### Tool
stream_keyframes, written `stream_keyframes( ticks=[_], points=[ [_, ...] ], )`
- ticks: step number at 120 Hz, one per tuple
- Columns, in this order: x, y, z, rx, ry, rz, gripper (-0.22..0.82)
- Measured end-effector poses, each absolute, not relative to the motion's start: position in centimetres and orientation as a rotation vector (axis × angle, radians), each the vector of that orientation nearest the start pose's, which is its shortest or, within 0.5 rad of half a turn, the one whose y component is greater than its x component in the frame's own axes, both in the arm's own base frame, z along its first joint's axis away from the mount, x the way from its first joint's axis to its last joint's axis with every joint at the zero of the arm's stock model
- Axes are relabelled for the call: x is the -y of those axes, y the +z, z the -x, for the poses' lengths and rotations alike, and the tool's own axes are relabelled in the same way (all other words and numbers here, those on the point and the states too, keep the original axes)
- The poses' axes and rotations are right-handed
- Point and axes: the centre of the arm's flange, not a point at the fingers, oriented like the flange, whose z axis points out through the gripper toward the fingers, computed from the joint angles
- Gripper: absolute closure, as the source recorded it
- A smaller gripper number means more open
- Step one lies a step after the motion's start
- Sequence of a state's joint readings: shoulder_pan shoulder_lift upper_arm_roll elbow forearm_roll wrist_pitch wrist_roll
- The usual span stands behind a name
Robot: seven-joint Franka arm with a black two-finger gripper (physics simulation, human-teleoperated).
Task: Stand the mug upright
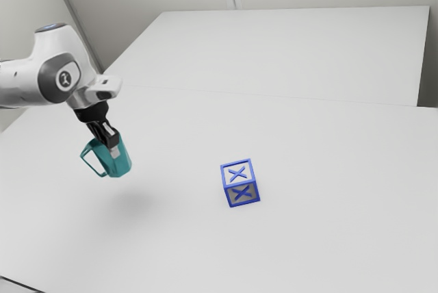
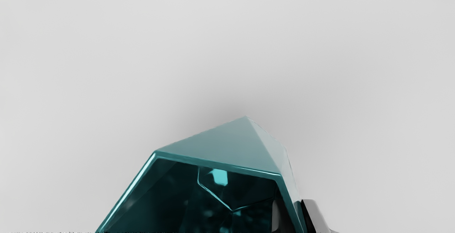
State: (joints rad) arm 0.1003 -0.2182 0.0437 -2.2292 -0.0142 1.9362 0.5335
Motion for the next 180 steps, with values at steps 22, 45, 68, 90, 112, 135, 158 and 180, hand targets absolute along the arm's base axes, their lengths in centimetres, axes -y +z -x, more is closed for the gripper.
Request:
stream_keyframes(
  ticks=[22, 45, 68, 90, 112, 135, 158, 180],
  points=[
    [-6.3, 44.4, -47.2, -0.497, 0.012, 3.072, 0.78],
    [-5.8, 43.6, -47.8, -0.372, -0.099, 3.059, 0.78],
    [-5.5, 42.6, -47.6, -0.243, -0.137, 3.063, 0.78],
    [-5.3, 41.3, -46.7, -0.137, -0.123, 3.074, 0.78],
    [-4.8, 40.1, -46.5, -0.062, -0.099, 3.082, 0.78],
    [-4.1, 39.3, -46.6, -0.007, -0.079, 3.085, 0.78],
    [-4.1, 37.8, -46.9, 0.048, -0.043, 3.087, 0.78],
    [-4.1, 37.0, -47.4, 0.073, -0.042, 3.076, 0.78]
  ],
)
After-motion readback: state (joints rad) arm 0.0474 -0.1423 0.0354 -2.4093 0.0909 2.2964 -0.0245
